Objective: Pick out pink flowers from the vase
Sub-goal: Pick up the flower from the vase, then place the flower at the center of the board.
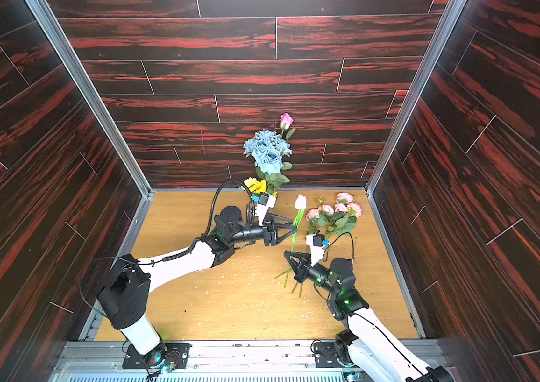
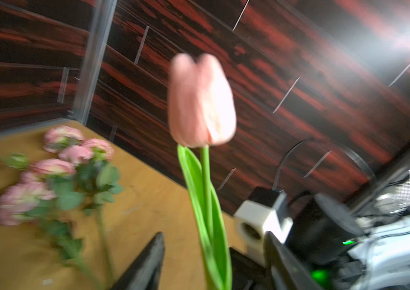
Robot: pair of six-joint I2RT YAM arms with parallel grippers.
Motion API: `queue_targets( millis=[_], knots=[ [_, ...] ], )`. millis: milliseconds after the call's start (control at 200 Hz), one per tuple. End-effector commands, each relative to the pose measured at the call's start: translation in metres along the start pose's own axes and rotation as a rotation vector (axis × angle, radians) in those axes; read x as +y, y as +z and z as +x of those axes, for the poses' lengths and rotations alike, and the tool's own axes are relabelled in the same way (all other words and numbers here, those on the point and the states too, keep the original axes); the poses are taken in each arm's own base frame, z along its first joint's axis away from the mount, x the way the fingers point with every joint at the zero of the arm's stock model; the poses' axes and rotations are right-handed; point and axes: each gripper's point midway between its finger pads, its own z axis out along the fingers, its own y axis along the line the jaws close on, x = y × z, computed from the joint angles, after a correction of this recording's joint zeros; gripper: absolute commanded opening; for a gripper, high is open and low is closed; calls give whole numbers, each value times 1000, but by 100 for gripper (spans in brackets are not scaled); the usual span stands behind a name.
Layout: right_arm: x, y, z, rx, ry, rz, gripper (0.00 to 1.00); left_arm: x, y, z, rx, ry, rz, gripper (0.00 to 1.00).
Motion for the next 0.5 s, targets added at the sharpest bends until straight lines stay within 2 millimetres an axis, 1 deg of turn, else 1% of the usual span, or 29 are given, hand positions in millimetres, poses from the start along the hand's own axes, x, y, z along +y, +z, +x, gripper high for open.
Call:
queue_targets(
  millis=[0, 75, 130, 135, 150, 155, 245, 351, 451, 496],
  knots=[
    [-10, -2, -25, -48, -27, 115, 0, 6, -24, -20, -16, 126, -198, 81],
    [-29, -7, -36, -69, -25, 248, 0, 26, -45, -23, -51, 157, -363, 88],
    [-46, -12, -42, -79, -15, 361, 0, 36, -61, -25, -86, 177, -460, 90],
    [-47, -12, -43, -81, -15, 370, 0, 38, -63, -22, -84, 176, -473, 90],
    [-52, -14, -44, -83, -9, 401, 0, 39, -67, -24, -98, 181, -493, 90],
    [-53, -14, -44, -84, -8, 409, 0, 41, -69, -21, -96, 179, -504, 90],
    [-81, -26, -50, -78, 31, 591, 0, 51, -96, -20, -152, 194, -621, 93],
    [-115, -34, -46, -9, 121, 740, 0, 58, -121, -16, -182, 217, -718, 93],
    [-149, -37, -32, 89, 248, 804, 0, 71, -140, -9, -198, 213, -821, 93],
    [-164, -39, -25, 129, 302, 818, 0, 75, -146, -5, -198, 207, -853, 93]
  ],
)
